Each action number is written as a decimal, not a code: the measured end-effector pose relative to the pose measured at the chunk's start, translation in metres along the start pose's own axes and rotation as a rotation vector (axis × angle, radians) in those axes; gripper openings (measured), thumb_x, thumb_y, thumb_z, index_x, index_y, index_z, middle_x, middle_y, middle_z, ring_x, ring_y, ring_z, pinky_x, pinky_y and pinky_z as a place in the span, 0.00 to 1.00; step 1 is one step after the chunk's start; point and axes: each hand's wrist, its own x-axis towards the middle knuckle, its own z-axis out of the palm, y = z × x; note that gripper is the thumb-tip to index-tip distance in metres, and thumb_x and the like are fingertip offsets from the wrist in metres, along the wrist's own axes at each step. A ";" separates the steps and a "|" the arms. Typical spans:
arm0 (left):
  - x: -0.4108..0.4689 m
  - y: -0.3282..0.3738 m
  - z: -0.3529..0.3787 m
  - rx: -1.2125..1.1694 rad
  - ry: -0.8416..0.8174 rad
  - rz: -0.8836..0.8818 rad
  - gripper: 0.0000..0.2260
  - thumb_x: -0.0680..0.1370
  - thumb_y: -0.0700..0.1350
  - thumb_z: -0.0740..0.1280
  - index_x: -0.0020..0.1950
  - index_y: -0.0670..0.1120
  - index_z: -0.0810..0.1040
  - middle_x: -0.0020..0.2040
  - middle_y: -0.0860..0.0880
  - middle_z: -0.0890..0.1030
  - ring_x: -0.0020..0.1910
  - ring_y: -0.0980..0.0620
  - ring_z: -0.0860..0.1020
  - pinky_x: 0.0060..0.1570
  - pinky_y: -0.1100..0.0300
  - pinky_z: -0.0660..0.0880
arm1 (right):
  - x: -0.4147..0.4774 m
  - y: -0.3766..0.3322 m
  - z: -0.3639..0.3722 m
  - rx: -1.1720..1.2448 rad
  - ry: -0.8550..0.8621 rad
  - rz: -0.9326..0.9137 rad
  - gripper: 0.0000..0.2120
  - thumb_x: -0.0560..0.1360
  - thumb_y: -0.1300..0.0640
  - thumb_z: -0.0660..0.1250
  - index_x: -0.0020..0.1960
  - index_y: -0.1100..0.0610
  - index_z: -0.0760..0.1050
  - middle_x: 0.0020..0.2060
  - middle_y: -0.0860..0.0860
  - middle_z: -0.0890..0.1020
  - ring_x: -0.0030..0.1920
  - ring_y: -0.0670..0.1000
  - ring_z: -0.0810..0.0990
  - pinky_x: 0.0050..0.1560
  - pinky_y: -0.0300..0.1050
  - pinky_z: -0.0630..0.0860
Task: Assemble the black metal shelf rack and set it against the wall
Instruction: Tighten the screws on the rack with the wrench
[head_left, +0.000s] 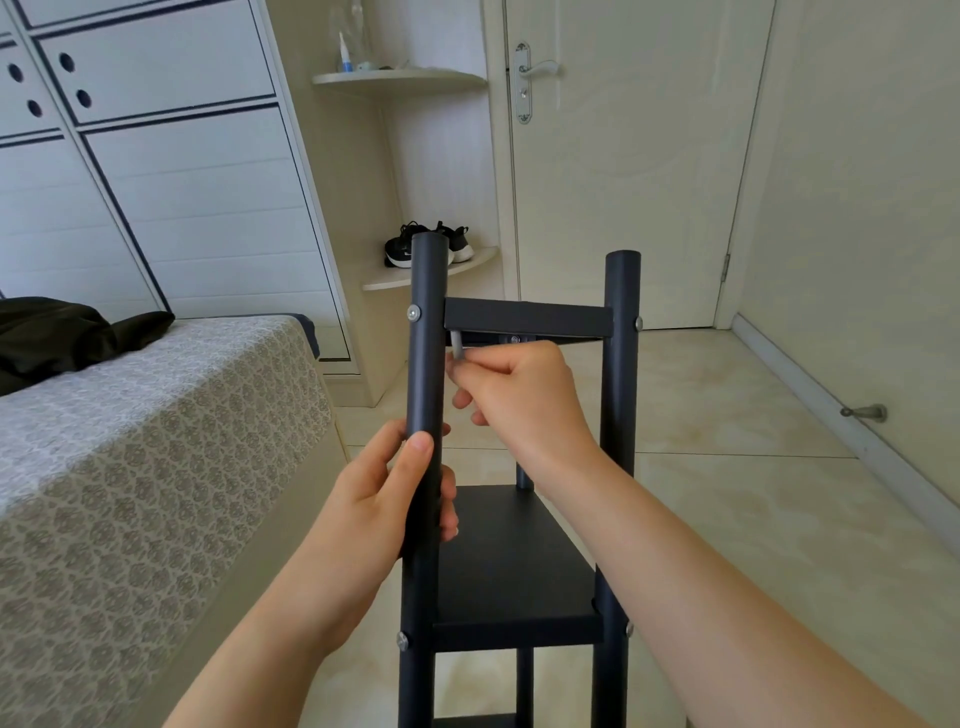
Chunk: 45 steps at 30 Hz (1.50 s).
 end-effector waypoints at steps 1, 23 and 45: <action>0.000 0.001 0.001 -0.002 0.010 0.003 0.13 0.76 0.58 0.61 0.54 0.56 0.80 0.39 0.47 0.79 0.36 0.48 0.77 0.43 0.55 0.79 | -0.001 0.000 0.001 -0.031 0.013 -0.032 0.12 0.78 0.56 0.68 0.39 0.58 0.85 0.29 0.48 0.82 0.29 0.43 0.78 0.40 0.41 0.79; -0.001 -0.005 -0.001 -0.025 0.008 0.001 0.15 0.73 0.61 0.63 0.53 0.54 0.79 0.39 0.47 0.79 0.36 0.48 0.77 0.43 0.55 0.81 | 0.007 0.025 0.024 -0.368 0.330 -0.394 0.10 0.78 0.55 0.69 0.39 0.55 0.83 0.30 0.46 0.79 0.38 0.47 0.74 0.37 0.38 0.65; 0.002 0.001 -0.003 -0.035 0.011 -0.028 0.20 0.75 0.59 0.62 0.58 0.47 0.75 0.39 0.47 0.79 0.37 0.47 0.78 0.44 0.55 0.82 | 0.004 0.025 0.013 -0.246 0.142 -0.364 0.14 0.78 0.60 0.67 0.33 0.56 0.74 0.27 0.46 0.73 0.33 0.45 0.72 0.38 0.37 0.69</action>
